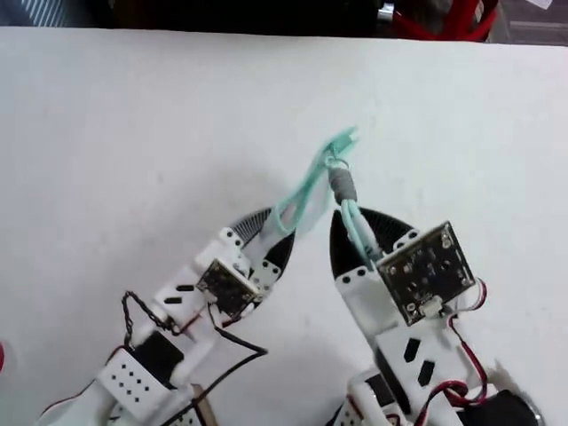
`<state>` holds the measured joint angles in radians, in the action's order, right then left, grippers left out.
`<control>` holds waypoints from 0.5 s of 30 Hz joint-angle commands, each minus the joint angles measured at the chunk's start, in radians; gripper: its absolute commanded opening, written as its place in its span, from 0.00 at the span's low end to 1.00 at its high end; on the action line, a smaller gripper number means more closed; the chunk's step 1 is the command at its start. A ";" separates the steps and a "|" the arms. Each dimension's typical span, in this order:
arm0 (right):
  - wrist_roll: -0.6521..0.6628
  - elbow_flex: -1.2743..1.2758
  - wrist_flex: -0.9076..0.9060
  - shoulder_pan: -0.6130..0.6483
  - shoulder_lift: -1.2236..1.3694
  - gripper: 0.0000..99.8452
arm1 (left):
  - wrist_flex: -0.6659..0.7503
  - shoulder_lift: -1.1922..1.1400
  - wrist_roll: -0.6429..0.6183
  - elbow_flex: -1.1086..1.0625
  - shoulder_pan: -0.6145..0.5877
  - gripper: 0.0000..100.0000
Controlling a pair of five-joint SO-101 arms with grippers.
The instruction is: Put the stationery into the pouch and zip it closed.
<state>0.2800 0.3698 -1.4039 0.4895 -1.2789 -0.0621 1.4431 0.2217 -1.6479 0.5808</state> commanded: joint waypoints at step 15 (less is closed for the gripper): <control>0.006 -0.531 -0.317 0.286 0.361 0.02 | 0.011 0.008 0.008 0.034 -0.039 0.02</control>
<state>0.2800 -0.1089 -1.7185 0.7334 -0.9367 -0.0606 1.4492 0.2232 -1.6464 0.5777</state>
